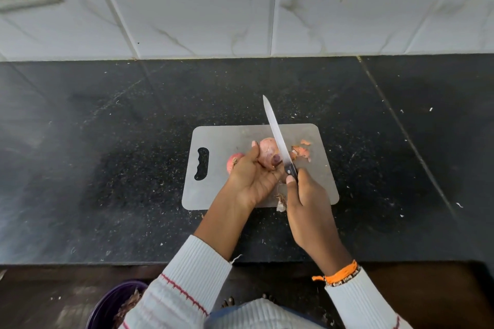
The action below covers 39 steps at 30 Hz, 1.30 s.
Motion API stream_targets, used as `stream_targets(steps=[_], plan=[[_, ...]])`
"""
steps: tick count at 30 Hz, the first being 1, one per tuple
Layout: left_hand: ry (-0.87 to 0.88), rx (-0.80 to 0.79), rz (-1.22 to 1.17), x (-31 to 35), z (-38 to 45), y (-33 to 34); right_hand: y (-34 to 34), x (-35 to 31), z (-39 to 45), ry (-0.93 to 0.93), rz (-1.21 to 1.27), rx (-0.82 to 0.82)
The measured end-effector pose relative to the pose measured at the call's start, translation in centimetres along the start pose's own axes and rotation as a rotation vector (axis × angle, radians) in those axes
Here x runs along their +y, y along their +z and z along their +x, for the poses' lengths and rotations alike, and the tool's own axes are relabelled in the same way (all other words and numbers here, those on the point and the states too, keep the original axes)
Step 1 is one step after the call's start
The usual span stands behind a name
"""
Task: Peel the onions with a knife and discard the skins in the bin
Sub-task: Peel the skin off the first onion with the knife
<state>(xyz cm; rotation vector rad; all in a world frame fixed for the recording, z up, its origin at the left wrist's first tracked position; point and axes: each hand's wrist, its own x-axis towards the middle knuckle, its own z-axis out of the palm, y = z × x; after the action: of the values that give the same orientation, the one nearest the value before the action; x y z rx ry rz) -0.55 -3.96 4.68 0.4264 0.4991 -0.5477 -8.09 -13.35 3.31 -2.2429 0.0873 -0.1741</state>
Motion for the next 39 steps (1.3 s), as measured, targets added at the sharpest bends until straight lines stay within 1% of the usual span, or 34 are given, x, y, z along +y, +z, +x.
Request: stream_targets(steps=[4,7,9,11,14,15,16,17,19,21,24,26,29,32,34,37,39], plan=[[-0.03,-0.012,-0.06,-0.1,0.0,0.1,0.7,0.4,-0.9,0.016,-0.153,-0.031],[0.007,-0.028,0.004,-0.1,0.5,-0.4,0.6,0.2,-1.1,0.041,-0.217,-0.036],[0.086,-0.031,0.167,0.2,1.0,-0.9,-0.1,-0.2,-1.0,0.058,-0.246,-0.036],[0.188,-0.046,0.425,0.5,1.1,-1.3,-1.1,-0.6,-0.6,0.066,-0.276,-0.039],[0.348,-0.057,0.817,1.0,0.5,-1.6,-2.7,-1.2,0.3,0.108,-0.291,-0.111],[0.392,-0.044,0.913,1.1,0.6,-1.8,-3.0,-1.3,0.5,0.122,-0.282,-0.14],[0.414,-0.028,0.955,1.1,0.6,-1.8,-3.1,-1.4,0.7,0.13,-0.27,-0.155],[0.418,-0.004,0.956,1.0,0.6,-1.8,-2.9,-1.4,0.7,0.131,-0.262,-0.152],[0.378,0.032,0.868,0.7,0.7,-1.5,-2.3,-1.5,0.3,0.119,-0.259,-0.113],[0.287,0.078,0.668,0.6,0.8,-0.9,-1.2,-1.5,-0.4,0.1,-0.261,-0.086],[0.156,0.084,0.321,1.2,0.4,0.1,0.5,-1.4,-1.8,0.072,-0.308,-0.084],[0.126,0.073,0.234,1.6,0.3,0.3,1.2,-1.0,-2.4,0.06,-0.333,-0.096],[0.127,0.044,0.23,1.8,0.1,0.3,0.9,-0.4,-2.1,0.04,-0.226,-0.074],[0.148,0.035,0.246,1.9,0.1,0.1,-0.2,-0.2,-0.6,0.104,-0.109,0.017],[0.161,0.02,0.278,2.0,-0.1,-0.1,-1.0,0.2,0.8,0.157,-0.162,0.042],[0.152,0.0,0.336,1.7,-0.6,-0.3,-1.3,0.8,3.1,0.251,-0.31,0.024],[0.146,-0.007,0.359,1.4,-1.0,-0.3,-1.0,1.3,4.3,0.282,-0.365,0.014]])
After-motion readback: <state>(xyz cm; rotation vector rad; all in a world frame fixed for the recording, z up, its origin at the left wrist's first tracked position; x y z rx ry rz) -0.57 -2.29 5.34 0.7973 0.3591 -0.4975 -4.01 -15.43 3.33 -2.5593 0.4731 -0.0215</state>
